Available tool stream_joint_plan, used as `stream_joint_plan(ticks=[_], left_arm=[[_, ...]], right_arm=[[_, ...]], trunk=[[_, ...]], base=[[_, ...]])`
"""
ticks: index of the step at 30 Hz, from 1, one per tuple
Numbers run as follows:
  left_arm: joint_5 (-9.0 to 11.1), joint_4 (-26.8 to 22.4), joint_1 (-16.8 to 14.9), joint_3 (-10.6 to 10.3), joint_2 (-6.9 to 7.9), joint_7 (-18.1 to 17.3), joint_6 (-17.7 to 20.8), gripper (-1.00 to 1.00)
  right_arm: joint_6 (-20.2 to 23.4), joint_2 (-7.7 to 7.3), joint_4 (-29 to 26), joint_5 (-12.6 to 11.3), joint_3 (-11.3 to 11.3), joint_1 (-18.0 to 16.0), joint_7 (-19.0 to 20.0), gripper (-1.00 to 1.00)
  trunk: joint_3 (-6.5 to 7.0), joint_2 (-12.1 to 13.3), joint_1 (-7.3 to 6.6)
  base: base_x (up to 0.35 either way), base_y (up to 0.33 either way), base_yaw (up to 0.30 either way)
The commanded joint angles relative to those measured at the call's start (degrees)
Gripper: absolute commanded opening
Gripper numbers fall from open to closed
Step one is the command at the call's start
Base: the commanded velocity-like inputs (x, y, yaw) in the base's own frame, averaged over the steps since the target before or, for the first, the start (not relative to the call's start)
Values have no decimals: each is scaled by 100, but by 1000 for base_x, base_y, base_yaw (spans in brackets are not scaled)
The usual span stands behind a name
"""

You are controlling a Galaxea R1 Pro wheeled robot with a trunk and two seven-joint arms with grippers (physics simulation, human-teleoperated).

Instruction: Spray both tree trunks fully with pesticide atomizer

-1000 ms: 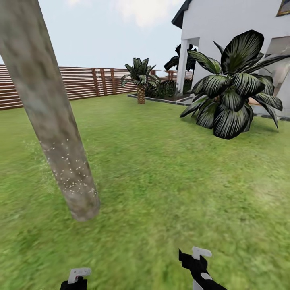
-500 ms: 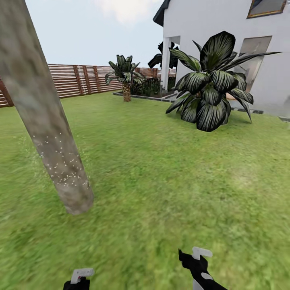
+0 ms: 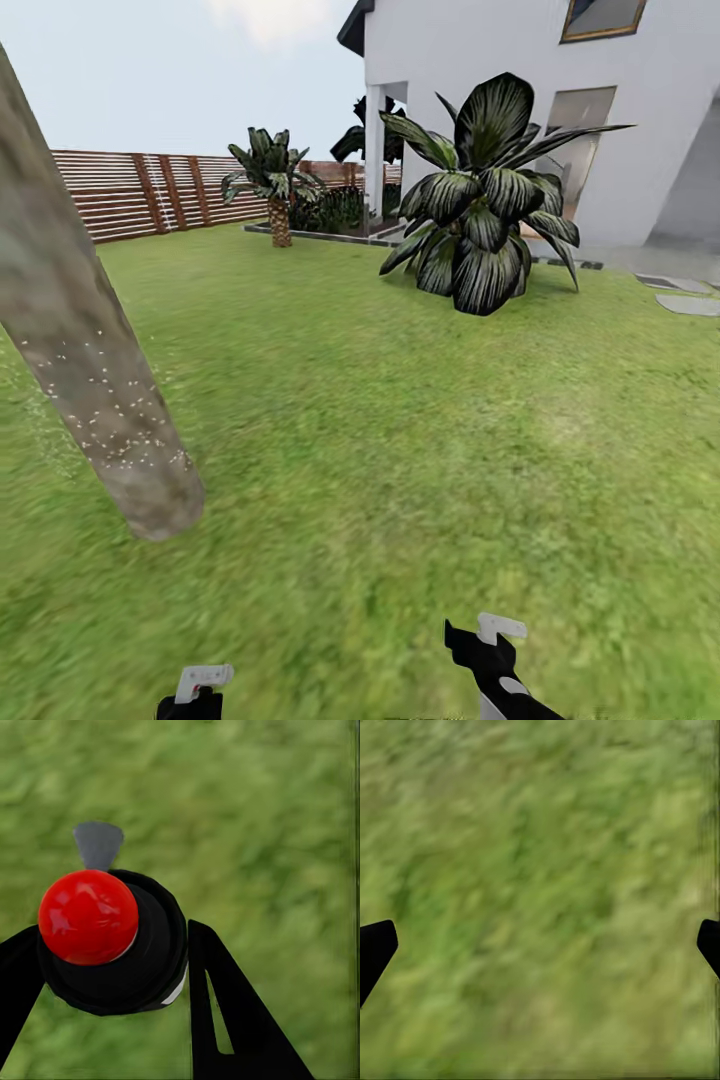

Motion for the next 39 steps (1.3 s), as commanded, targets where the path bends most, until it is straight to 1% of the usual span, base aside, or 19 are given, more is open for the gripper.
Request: stream_joint_plan(ticks=[1,4,5,7,8,10,12,14,17,25,39], left_arm=[[7,-27,0,-3,0,0,0,-100],[22,-125,-6,4,0,0,0,-100],[31,-312,-16,12,-6,0,4,-100],[38,-895,-17,12,-43,0,14,-100],[41,-1058,-13,13,-106,0,13,-100],[10,-1154,2,1,-368,0,4,-100],[30,-1150,211,5,-384,0,6,-100],[32,-1139,272,0,-398,0,7,-100],[16,-1139,298,-8,-415,0,7,-100],[17,-1160,376,6,-392,0,9,-100],[-4,-1135,387,-1,-395,0,8,-100]], right_arm=[[0,2,2,0,0,0,-2,100],[0,7,7,5,0,0,-4,100],[0,8,3,7,0,0,-5,100],[0,5,1,4,0,0,-5,100],[0,4,2,2,0,0,-5,100],[0,4,0,0,0,0,-5,100],[0,2,0,0,-7,0,-5,100],[0,3,0,0,-8,0,-5,100],[0,-3,0,0,-9,0,-5,100],[0,-4,0,0,-9,0,-22,100],[0,-5,1,0,-9,9,-22,100]], trunk=[[0,0,0],[-1,0,0],[-1,0,0],[-1,0,0],[-1,0,0],[-1,0,0],[-1,0,0],[-1,0,0],[-1,0,0],[-1,0,0],[-1,0,0]], base=[[0,0,-203],[0,0,-64],[0,0,-114],[0,0,-206],[0,0,-245],[44,-20,-260],[64,-199,-265],[15,-258,-266],[-44,-271,-267],[-117,-275,-292],[-143,-274,-300]])
